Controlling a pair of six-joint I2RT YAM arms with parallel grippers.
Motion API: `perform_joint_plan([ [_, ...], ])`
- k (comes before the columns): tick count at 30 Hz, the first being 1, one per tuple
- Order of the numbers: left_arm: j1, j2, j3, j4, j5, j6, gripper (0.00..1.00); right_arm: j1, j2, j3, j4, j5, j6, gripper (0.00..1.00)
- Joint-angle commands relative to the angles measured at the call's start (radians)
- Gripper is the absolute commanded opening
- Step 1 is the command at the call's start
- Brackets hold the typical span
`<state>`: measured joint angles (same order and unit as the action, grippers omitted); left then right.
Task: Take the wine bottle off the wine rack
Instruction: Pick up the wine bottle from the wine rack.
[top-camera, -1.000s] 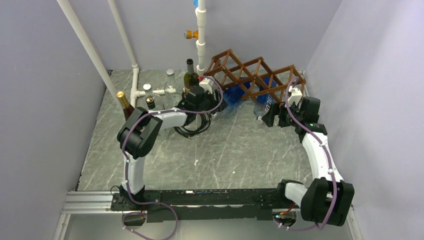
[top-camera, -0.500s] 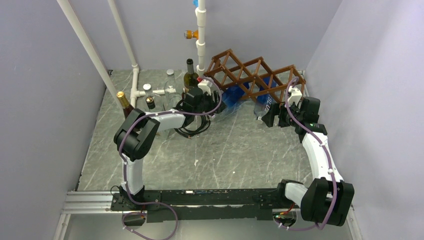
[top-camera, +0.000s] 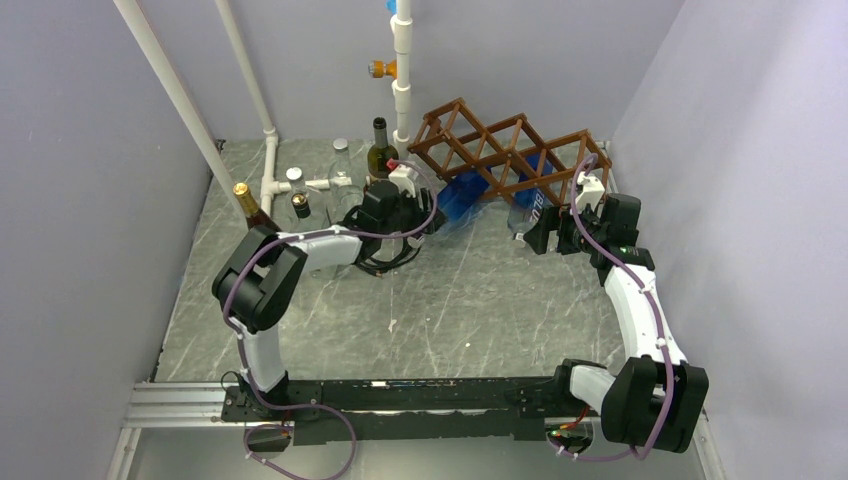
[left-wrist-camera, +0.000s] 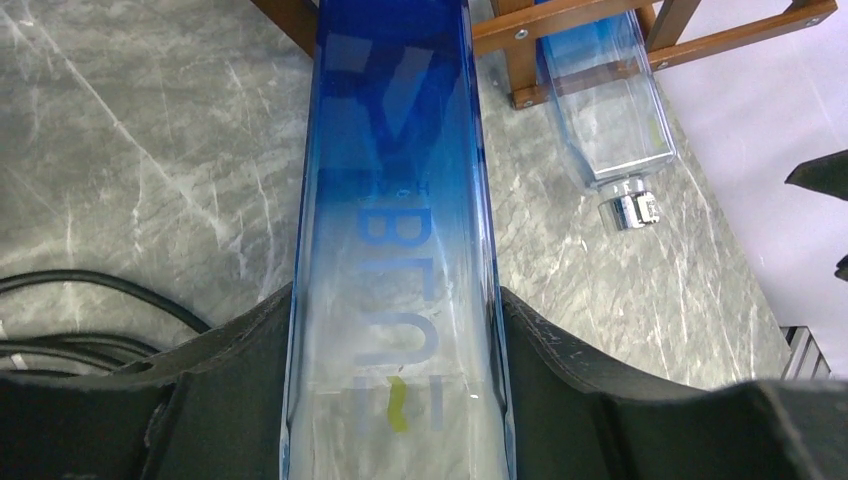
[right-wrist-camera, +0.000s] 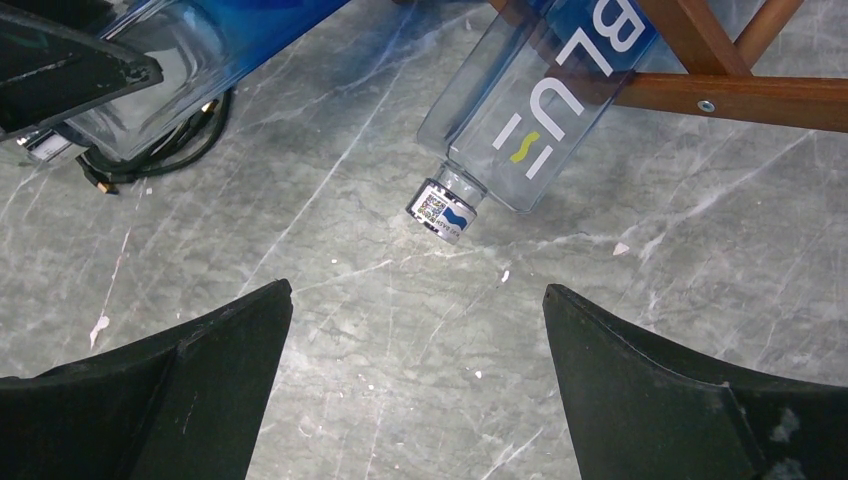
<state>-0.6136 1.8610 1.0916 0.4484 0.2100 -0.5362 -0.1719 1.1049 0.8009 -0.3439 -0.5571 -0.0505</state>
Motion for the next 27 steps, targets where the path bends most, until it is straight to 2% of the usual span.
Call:
perform_joint_plan([
  [1,-0.024,-0.128,-0.017,0.192,0.036,-0.008,0.0,-0.006,-0.022,0.011,0.017,-0.021,-0.012,1.0],
  [27,-0.05,-0.291,-0.212,0.288,-0.018,-0.077,0.0,-0.008,-0.028,0.009,0.011,-0.042,-0.02,1.0],
])
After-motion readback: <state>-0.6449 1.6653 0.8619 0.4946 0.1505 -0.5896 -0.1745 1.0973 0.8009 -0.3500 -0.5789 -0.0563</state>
